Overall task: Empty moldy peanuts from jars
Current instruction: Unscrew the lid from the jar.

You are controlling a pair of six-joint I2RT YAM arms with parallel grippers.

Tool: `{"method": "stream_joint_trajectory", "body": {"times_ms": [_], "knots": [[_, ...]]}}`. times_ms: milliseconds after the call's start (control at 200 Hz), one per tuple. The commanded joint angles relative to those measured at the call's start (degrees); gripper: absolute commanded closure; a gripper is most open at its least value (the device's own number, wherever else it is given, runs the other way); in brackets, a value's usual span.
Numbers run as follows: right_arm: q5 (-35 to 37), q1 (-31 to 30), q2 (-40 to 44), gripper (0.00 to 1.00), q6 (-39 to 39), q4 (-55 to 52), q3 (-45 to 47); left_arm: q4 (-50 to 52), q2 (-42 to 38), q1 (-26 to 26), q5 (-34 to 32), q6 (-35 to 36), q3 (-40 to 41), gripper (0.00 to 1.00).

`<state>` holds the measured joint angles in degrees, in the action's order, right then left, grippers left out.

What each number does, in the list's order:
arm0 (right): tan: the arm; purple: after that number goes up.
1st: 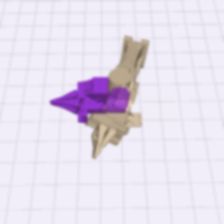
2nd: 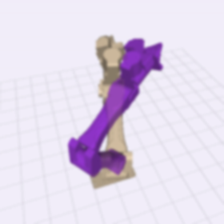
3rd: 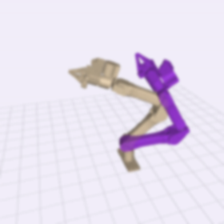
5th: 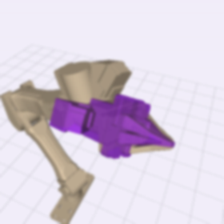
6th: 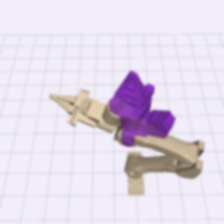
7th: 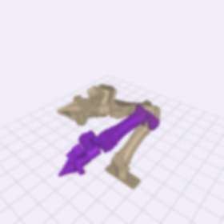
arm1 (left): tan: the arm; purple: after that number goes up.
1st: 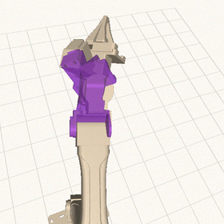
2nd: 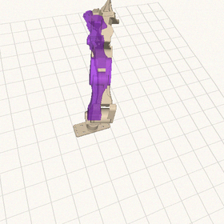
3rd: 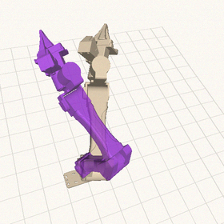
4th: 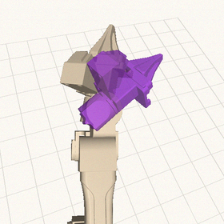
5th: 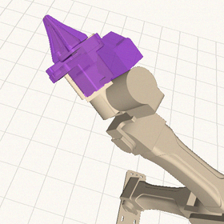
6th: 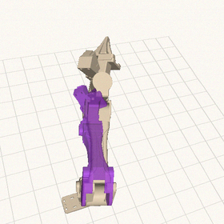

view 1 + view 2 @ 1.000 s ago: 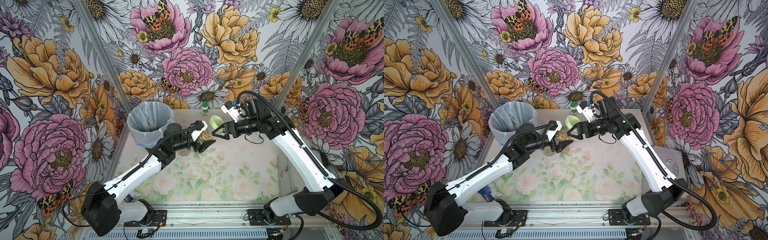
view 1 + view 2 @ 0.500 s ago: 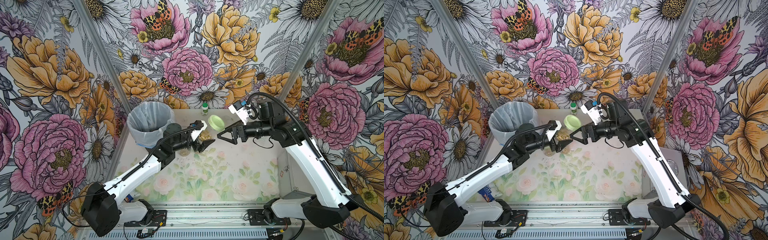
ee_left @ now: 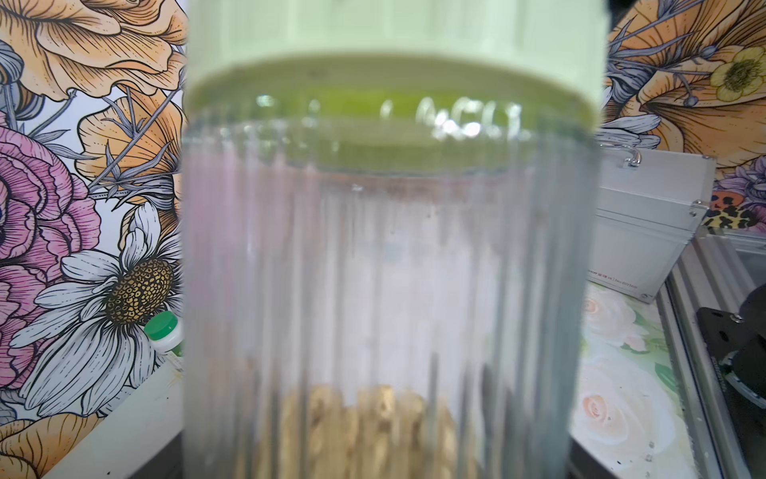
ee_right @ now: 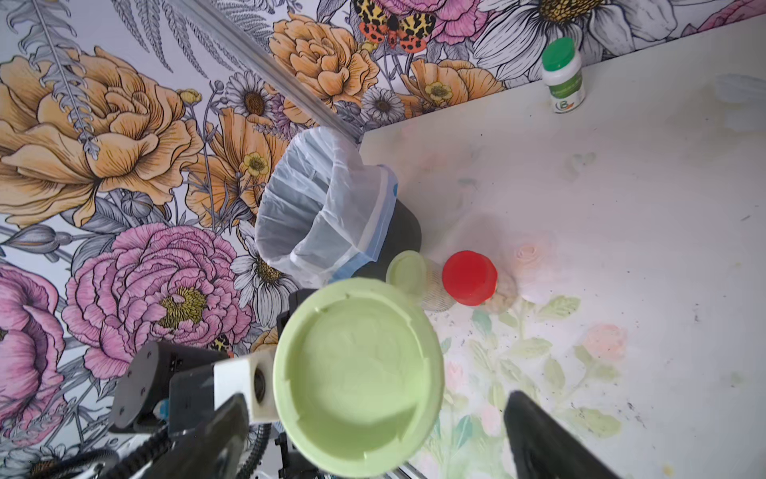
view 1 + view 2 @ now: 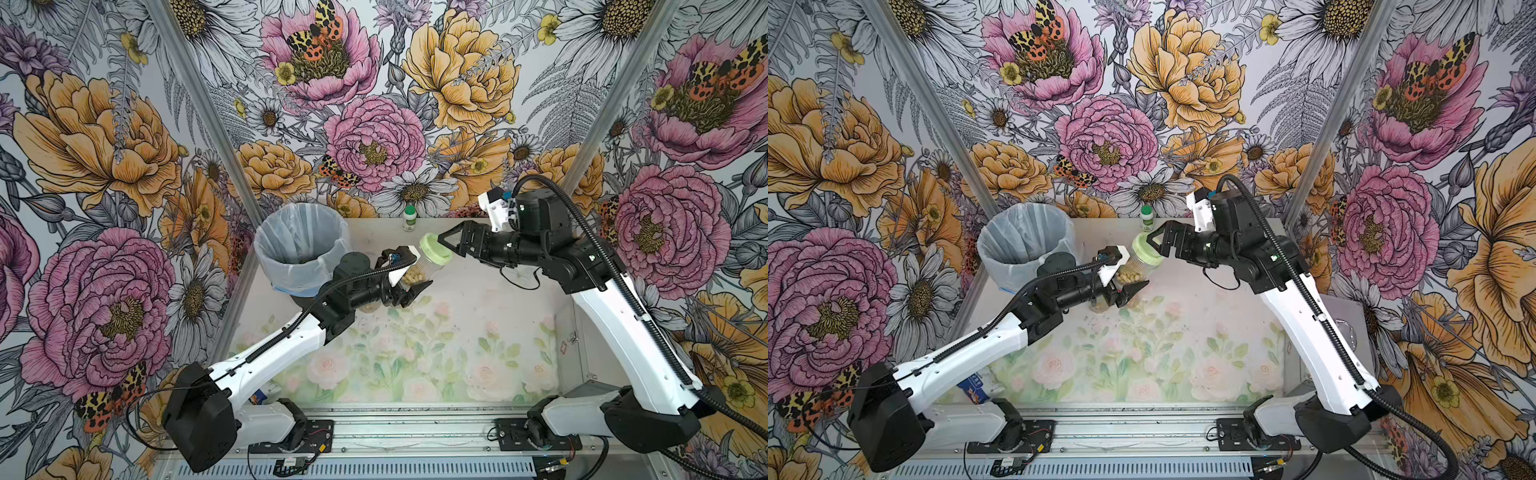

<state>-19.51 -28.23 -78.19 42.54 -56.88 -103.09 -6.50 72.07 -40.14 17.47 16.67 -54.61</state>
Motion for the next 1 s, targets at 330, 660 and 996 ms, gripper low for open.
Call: {"method": "stream_joint_trajectory", "body": {"times_ms": [330, 660, 996], "knots": [[4.35, -2.14, -6.74, 0.04, 2.99, 2.39, -5.02, -5.54, 0.44, -0.03, -2.09, 1.17, -0.76, 0.72], [4.55, -3.66, -7.85, 0.03, 1.95, 2.39, -5.63, -4.75, 0.52, -0.05, -2.54, 1.7, -1.2, 0.72], [6.14, -4.75, -7.76, 0.03, 1.62, 2.3, -4.87, -4.75, 0.36, 0.19, -3.11, 1.8, -1.29, 0.72]]}}
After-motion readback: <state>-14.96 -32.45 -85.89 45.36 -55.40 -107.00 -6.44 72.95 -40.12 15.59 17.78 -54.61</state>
